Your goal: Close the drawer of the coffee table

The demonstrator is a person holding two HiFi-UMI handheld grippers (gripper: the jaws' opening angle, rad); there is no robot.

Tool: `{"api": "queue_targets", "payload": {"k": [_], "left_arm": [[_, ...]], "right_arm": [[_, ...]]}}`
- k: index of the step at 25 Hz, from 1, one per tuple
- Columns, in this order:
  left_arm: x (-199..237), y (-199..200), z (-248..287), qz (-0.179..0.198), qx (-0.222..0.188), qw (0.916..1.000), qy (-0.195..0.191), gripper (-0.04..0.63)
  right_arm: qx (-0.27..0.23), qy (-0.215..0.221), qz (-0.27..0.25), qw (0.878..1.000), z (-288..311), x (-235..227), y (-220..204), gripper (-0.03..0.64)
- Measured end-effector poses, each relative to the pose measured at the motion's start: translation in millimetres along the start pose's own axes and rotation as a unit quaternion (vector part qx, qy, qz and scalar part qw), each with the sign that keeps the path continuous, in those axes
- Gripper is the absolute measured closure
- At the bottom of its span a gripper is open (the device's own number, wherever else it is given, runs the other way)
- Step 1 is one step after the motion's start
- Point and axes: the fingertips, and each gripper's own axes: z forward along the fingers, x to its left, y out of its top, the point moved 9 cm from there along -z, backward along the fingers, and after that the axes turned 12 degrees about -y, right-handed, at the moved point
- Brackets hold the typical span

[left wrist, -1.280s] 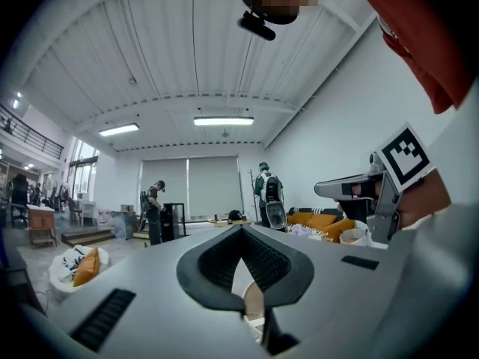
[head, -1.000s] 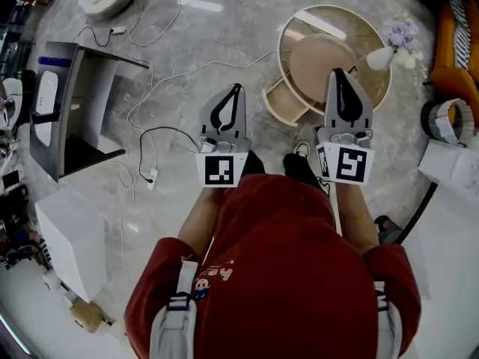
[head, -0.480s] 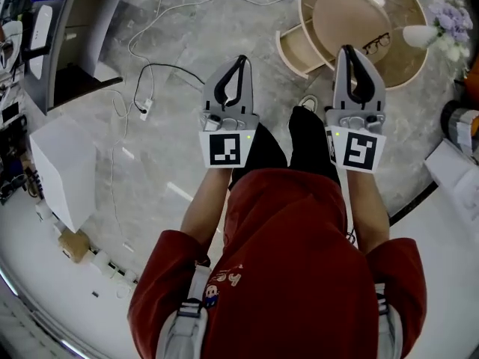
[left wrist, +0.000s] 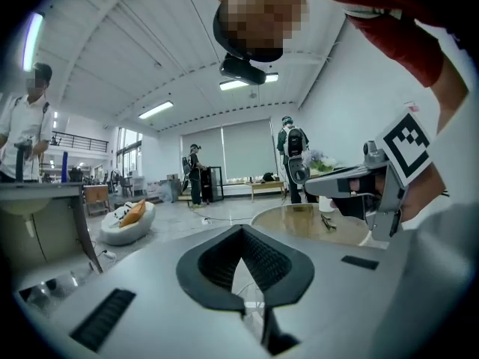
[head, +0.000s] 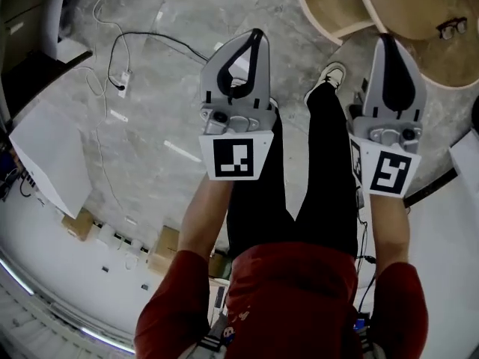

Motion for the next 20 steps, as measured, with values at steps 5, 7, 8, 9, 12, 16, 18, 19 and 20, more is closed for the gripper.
{"api": "queue_targets", "payload": {"k": [5, 7, 8, 9, 12, 16, 18, 19, 20], "left_arm": [[-13, -116, 7, -0.015, 0.001, 0.9998, -0.015, 0.583], [-20, -161, 14, -0.009, 0.002, 0.9996, -0.025, 0.583], [-24, -183, 19, -0.006, 0.001, 0.9995, -0.032, 0.583], [-27, -204, 25, -0.005, -0.003, 0.9992, -0.039, 0.583], [-39, -265, 45, -0.004, -0.021, 0.998, -0.059, 0.583], [-53, -343, 68, 0.022, -0.033, 0.9945, -0.097, 0.583], [-58, -378, 77, 0.03, -0.04, 0.9931, -0.106, 0.583], [-59, -392, 80, 0.032, -0.043, 0.9922, -0.113, 0.583], [-61, -405, 84, 0.033, -0.048, 0.9908, -0.122, 0.583]], "right_arm": [[0.008, -0.003, -0.005, 1.0, 0, 28, -97, 0.589], [0.006, 0.004, -0.01, 1.0, 1, 35, -138, 0.589], [0.004, 0.007, -0.014, 1.0, 3, 37, -156, 0.589], [0.001, 0.012, -0.019, 1.0, 6, 38, -173, 0.589], [-0.02, 0.026, -0.037, 0.999, 16, 37, -217, 0.589], [-0.065, 0.047, -0.061, 0.995, 36, 46, -277, 0.589], [-0.079, 0.059, -0.069, 0.993, 41, 46, -307, 0.589], [-0.085, 0.06, -0.069, 0.992, 42, 45, -319, 0.589], [-0.088, 0.059, -0.068, 0.992, 42, 45, -330, 0.589]]}}
